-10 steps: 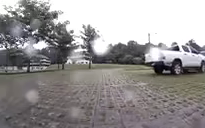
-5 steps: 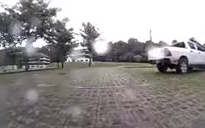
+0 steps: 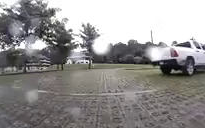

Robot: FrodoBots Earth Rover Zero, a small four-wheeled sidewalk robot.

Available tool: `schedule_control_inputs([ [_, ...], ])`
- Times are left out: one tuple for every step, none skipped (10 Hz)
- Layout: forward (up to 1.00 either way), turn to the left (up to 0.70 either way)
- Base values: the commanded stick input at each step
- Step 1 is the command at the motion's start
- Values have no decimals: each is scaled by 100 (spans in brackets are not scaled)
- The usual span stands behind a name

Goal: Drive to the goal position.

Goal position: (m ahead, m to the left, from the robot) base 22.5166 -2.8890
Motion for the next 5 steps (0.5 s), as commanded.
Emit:
schedule_control_inputs([
  [85, -7],
  [85, -24],
  [85, -34],
  [85, -16],
  [85, 0],
])
